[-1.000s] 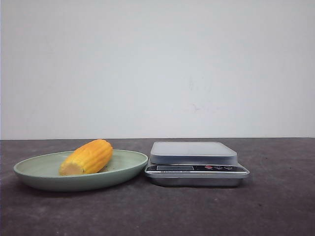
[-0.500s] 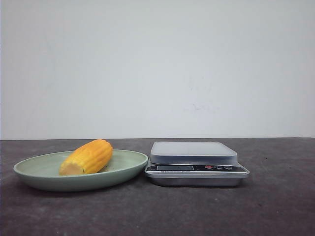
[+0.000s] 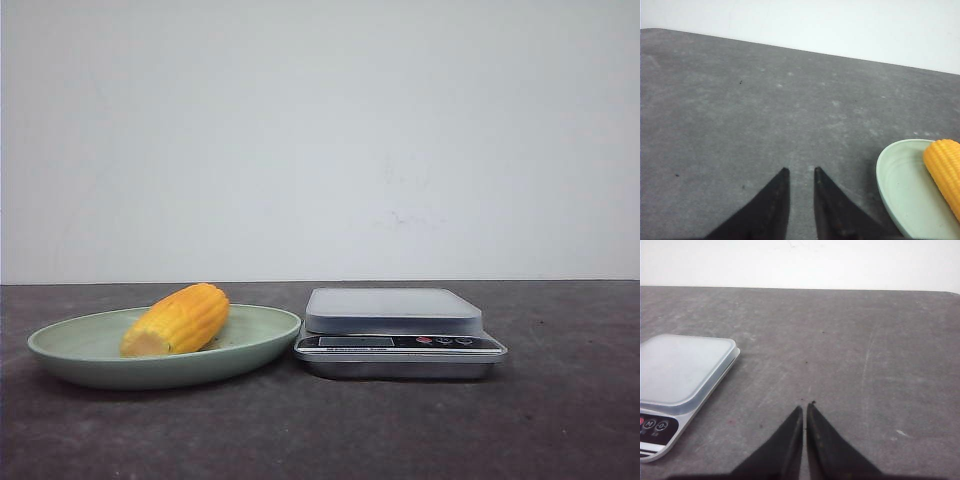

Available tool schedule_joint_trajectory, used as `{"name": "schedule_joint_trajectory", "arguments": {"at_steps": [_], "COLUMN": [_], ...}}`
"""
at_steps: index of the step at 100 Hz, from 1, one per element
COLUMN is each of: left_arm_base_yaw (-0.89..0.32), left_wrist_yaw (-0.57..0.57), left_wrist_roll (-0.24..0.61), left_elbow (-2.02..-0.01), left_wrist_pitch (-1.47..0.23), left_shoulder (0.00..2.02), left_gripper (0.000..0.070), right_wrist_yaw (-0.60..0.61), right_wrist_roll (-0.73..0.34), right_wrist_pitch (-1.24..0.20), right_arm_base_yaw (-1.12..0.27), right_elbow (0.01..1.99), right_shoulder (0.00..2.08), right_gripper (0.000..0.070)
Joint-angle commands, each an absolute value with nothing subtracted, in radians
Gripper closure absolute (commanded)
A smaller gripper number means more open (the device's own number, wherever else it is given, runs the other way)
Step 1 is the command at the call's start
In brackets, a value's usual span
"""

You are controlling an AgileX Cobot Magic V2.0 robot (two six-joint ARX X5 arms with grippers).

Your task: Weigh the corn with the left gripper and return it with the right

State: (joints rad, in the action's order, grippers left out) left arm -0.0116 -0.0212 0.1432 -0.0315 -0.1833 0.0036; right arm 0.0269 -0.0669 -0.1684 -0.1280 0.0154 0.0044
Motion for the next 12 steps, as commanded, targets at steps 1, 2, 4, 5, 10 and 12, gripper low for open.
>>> {"name": "schedule_joint_trajectory", "arguments": {"at_steps": [1,2,4,5,10,12], "left_arm_base_yaw": [-0.013,-0.013,-0.013,-0.013,-0.013,-0.013], "left_wrist_yaw": [-0.022,-0.022,-0.022,-0.022,-0.022,-0.022], "left_wrist_roll": [0.147,0.147,0.147,0.147,0.147,0.147], "left_elbow": [-0.013,-0.013,-0.013,-0.013,-0.013,-0.013], "left_wrist_pitch": [-0.18,-0.18,-0.18,-0.18,-0.18,-0.18], "left_shoulder": [0.003,0.003,0.003,0.003,0.003,0.003], "left_gripper": [0.0632,0.0632,0.0632,0.0632,0.0633,0.0632], "right_wrist_yaw": [0.026,0.026,0.026,0.026,0.026,0.026], "right_wrist_roll": [-0.06,-0.06,-0.06,-0.06,-0.06,-0.06], "right_wrist_pitch": [-0.157,-0.157,-0.157,-0.157,-0.157,-0.157], "right_arm_base_yaw": [-0.128,-0.128,-0.128,-0.128,-0.128,-0.128], "right_elbow": [0.014,0.014,0.014,0.014,0.014,0.014], "right_shoulder": [0.004,0.004,0.004,0.004,0.004,0.004], "right_gripper": [0.0693,0.0693,0.0693,0.0693,0.0693,0.0693]}}
